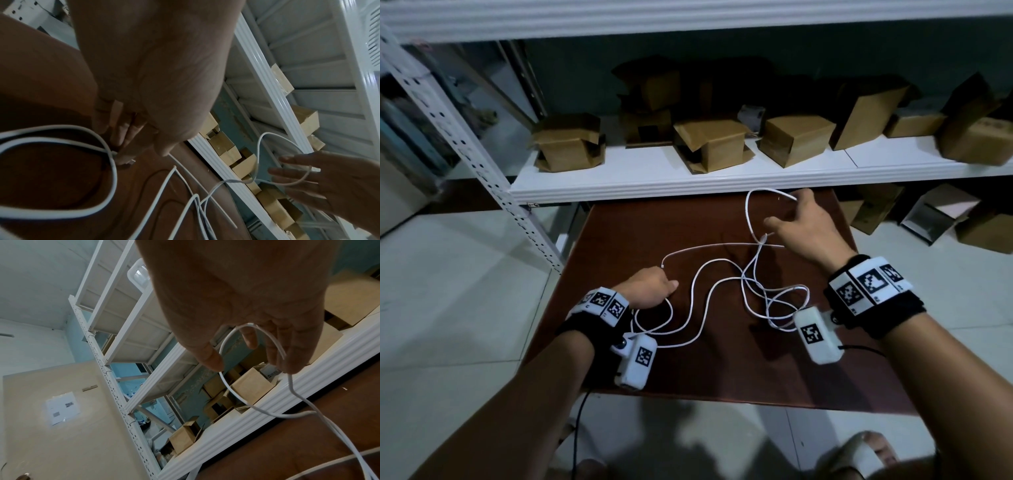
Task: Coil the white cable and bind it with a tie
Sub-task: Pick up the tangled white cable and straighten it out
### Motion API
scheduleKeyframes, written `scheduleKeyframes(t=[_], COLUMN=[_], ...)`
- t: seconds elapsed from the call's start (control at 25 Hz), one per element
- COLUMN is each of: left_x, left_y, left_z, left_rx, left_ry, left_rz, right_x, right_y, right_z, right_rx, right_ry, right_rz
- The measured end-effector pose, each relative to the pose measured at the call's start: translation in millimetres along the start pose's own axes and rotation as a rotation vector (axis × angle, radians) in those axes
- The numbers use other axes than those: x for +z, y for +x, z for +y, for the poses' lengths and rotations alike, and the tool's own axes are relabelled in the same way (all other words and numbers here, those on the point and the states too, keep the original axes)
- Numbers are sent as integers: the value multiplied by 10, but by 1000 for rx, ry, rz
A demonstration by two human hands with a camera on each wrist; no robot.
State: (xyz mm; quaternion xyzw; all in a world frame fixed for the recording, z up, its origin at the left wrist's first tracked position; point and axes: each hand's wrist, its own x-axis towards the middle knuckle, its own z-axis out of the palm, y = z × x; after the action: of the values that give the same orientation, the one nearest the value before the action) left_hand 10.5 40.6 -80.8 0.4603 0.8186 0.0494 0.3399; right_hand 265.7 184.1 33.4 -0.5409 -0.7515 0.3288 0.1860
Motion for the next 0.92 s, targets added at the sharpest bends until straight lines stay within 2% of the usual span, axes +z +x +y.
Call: scheduleKeyframes(t=[0.12,0.32,0.44,0.56,0.72,0.8,0.92], left_x=[-38,-269,-325,-342,-406,-457,-495], left_y=[-26,-148,-179,-195,-251,-323,-448], left_z=[3,121,201,254,312,380,548], left_rx=[1,148,200,237,325,373,451], left_ry=[-119,-341,-436,-497,-788,-911,-1036], left_rz=[59,330,375,395,464,506,516], right_x=[39,76,110,170,262,333,522], right_y=[8,8,-13,-26,-51,-97,-191], right_z=[-11,-19,-57,-85,-120,-174,-269], right_rx=[-6,-38,-86,-86,-103,-146,-180], right_ry=[-1,-12,10,1,-34,35,269], right_rz=[15,55,73,26,-56,-85,-177])
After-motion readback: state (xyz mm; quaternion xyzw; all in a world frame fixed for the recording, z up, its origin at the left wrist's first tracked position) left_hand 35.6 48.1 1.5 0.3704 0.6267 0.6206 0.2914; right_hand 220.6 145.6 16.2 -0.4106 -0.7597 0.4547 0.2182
